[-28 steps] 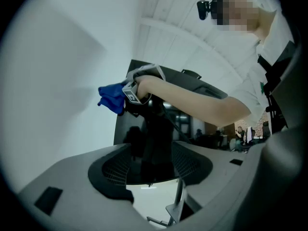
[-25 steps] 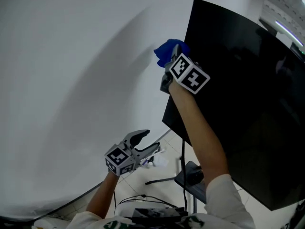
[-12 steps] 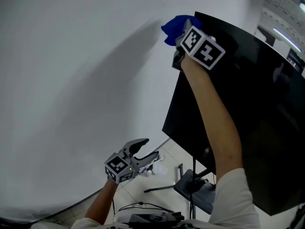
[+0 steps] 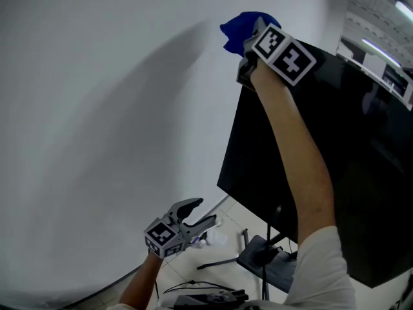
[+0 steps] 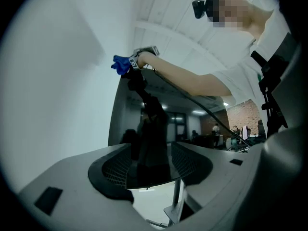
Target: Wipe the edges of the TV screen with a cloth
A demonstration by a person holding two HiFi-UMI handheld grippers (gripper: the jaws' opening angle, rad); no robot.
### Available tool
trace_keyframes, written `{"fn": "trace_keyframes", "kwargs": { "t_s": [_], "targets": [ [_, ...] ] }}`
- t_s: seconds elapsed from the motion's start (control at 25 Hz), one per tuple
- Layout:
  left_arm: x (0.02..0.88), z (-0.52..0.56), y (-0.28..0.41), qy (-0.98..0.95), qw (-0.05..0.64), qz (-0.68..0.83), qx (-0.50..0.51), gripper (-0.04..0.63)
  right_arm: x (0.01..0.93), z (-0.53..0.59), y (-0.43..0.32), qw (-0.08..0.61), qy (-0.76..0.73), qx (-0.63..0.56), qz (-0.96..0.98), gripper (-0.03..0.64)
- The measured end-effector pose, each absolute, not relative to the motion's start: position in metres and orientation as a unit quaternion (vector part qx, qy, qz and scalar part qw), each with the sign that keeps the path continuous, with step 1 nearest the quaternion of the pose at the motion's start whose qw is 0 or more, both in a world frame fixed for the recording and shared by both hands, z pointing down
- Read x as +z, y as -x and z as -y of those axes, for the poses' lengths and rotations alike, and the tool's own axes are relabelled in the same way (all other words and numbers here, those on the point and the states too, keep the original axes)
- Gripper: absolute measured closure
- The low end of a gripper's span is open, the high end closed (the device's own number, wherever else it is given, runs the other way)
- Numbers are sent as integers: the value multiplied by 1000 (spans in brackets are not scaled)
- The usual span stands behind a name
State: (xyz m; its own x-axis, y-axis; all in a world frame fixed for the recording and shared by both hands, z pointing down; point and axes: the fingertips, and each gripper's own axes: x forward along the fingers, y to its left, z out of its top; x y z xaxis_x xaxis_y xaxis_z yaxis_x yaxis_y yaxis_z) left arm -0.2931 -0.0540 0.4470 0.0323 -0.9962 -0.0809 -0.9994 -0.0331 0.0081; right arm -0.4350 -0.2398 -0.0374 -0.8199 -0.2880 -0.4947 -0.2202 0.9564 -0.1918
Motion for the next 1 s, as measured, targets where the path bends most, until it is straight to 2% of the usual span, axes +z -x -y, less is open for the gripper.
{"fn": "trace_keyframes", "kwargs": {
  "t_s": [0.32,0.56,0.88,1.0],
  "targets": [
    [431,93,228,785,31,-618,17,354,-43,256,356,274,142,-80,-948,543],
    [437,132,164,838,18,-545,10,354,-43,279,266,288,162,-84,-940,543],
    [442,132,173,906,5,-422,15,354,-43,281,249,294,228,-93,-923,541],
    [444,145,124,927,8,-374,9,354,-47,301,178,304,274,-72,-910,541]
  ]
}}
